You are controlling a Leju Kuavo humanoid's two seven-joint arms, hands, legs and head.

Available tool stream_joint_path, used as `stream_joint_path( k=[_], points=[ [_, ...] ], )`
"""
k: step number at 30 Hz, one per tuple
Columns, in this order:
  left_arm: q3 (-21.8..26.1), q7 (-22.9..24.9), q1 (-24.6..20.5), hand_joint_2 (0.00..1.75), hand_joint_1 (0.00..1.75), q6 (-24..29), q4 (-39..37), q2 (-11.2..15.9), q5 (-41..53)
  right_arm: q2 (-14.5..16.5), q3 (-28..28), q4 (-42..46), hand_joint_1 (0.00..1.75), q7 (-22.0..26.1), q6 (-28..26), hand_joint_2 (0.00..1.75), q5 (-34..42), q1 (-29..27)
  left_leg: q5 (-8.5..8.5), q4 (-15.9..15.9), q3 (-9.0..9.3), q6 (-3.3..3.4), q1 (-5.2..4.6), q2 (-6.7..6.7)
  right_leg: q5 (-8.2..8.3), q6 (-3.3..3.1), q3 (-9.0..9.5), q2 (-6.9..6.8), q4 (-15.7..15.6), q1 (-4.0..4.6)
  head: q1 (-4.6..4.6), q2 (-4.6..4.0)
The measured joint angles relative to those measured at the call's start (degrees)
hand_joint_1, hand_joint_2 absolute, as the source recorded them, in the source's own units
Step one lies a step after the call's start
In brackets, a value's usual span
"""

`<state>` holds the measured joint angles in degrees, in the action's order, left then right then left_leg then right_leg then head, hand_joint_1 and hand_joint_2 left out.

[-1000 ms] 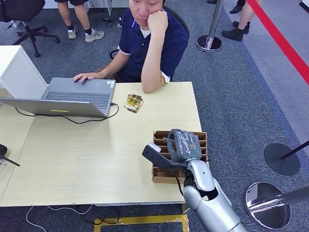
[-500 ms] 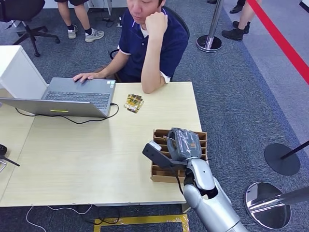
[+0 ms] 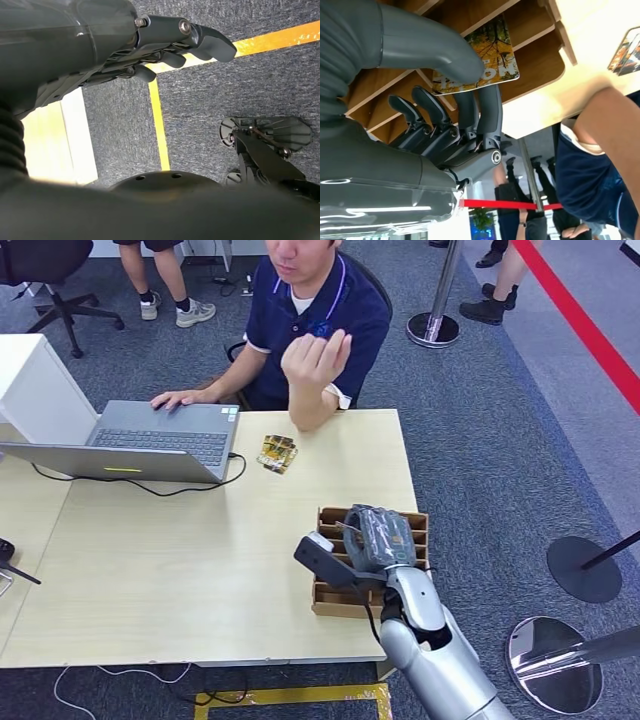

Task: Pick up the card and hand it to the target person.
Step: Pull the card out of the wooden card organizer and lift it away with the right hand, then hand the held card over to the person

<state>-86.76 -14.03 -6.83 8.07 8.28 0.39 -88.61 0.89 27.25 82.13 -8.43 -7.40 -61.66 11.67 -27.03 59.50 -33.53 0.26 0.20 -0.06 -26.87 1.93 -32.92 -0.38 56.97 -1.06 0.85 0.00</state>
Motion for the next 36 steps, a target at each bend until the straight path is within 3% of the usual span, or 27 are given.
stream_joint_path(
  k=[16, 36],
  points=[
    [0.3, -0.6, 0.1, 0.0, 0.0, 0.1, 0.0, 0.0, 0.0, -1.4, 2.7, 13.6, 1.57, 1.0, 4.4, 1.75, 1.5, 0.1, -0.08, 0.0, -0.03, -0.06, 0.0, 0.0, -0.05, 0.0, -0.03, 0.01, 0.0, 0.0, -0.01, 0.0],
    [1.3, -0.6, 0.1, 0.0, 0.0, 0.1, 0.0, 0.0, 0.0, -1.6, 3.1, 15.8, 1.57, 1.6, 4.6, 1.75, 1.9, 1.7, -0.09, 0.0, -0.04, -0.07, 0.01, 0.0, -0.08, -0.02, -0.03, 0.0, 0.0, 0.0, 0.0, 0.0]
  ],
)
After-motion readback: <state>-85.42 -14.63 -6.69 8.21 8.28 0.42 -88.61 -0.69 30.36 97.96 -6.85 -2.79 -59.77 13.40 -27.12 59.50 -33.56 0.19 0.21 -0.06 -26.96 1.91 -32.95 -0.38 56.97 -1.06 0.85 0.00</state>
